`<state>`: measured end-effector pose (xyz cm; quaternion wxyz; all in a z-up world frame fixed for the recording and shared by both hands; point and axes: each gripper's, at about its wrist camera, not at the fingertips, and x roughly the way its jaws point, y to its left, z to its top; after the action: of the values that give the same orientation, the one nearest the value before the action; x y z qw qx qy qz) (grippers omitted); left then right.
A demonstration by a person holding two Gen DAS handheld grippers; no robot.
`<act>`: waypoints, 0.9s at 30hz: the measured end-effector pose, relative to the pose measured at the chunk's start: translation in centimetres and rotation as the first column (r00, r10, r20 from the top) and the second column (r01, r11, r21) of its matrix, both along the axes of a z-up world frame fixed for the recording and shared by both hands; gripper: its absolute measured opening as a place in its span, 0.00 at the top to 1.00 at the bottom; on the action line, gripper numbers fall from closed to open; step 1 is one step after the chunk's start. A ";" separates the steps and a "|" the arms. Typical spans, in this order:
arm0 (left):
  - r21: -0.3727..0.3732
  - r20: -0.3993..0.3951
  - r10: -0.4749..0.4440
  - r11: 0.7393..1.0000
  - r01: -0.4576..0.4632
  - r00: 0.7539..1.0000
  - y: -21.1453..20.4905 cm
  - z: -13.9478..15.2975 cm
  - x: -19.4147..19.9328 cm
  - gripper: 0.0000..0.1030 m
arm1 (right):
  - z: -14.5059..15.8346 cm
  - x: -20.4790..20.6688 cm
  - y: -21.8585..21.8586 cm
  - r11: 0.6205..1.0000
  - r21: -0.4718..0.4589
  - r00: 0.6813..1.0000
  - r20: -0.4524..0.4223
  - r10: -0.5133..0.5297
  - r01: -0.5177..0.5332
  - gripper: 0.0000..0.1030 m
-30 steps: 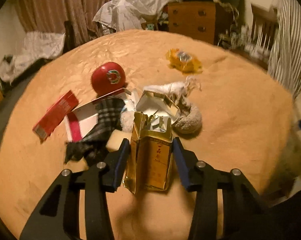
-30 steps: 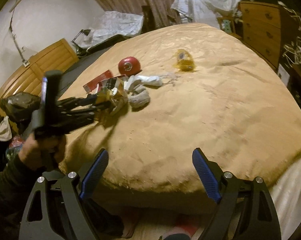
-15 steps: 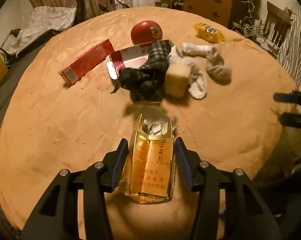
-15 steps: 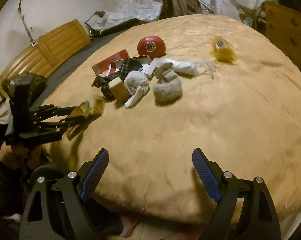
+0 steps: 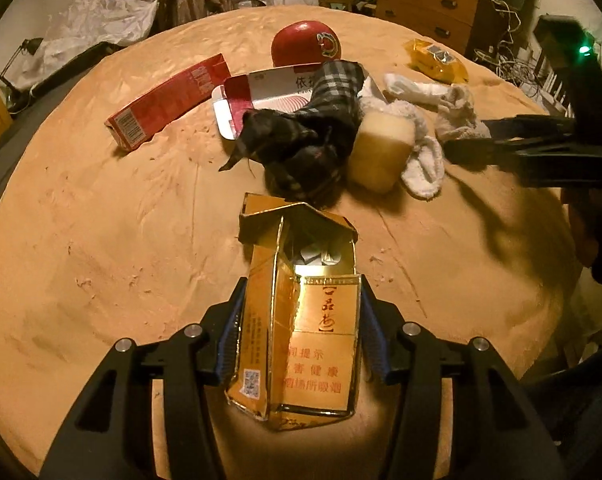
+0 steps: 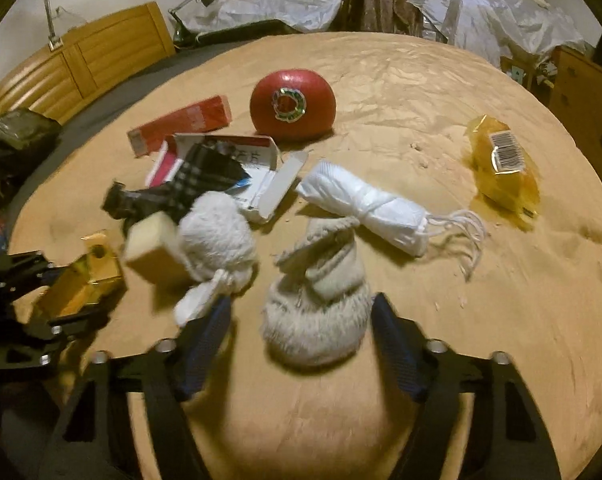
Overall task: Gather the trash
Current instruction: 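Grasp the gold cigarette box with left gripper while right grasps grey sock, then lift the gold box with the left gripper while the right carries the grey sock to the bucket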
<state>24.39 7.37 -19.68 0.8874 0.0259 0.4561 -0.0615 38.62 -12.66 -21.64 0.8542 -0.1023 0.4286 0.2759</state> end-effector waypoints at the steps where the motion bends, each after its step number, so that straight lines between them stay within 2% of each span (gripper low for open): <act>1: -0.001 0.006 0.004 1.000 -0.004 1.000 0.0 0.0 -0.1 0.53 | -0.2 0.2 0.1 1.000 -0.008 1.000 0.009 -0.010 0.010 0.40; 3: -0.013 0.017 0.022 1.000 -0.022 1.000 0.0 0.0 -0.2 0.53 | -0.3 0.2 0.3 0.999 -0.027 0.999 0.035 -0.027 0.028 0.55; 8: -0.023 0.055 0.056 0.998 -0.055 0.997 0.0 0.4 -1.0 0.55 | 0.5 -1.4 -0.5 0.998 0.004 0.995 0.082 -0.060 0.060 0.58; 14: -0.032 0.154 0.115 0.993 -0.112 0.981 -0.2 3.8 -3.4 0.55 | 3.5 -6.6 -1.9 0.993 0.083 0.981 0.167 -0.094 0.081 0.58; 20: -0.032 0.297 0.141 0.990 -0.138 0.944 -2.1 8.6 -6.8 0.55 | 7.5 -13.2 -3.0 0.984 0.154 0.953 0.272 -0.130 0.090 0.58; 24: -0.026 0.409 0.166 0.985 -0.171 0.897 -3.9 11.5 -9.4 0.55 | 10.6 -17.3 -3.4 0.973 0.206 0.919 0.352 -0.175 0.107 0.58; 27: -0.033 0.455 0.184 0.981 -0.191 0.871 -4.7 12.6 -10.7 0.55 | 12.5 -19.9 -3.6 0.967 0.224 0.888 0.411 -0.206 0.122 0.57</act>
<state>13.73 2.70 -7.08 0.9712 0.0011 0.2357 0.0356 18.67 -16.26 -9.18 0.9538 -0.0413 0.2080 0.2130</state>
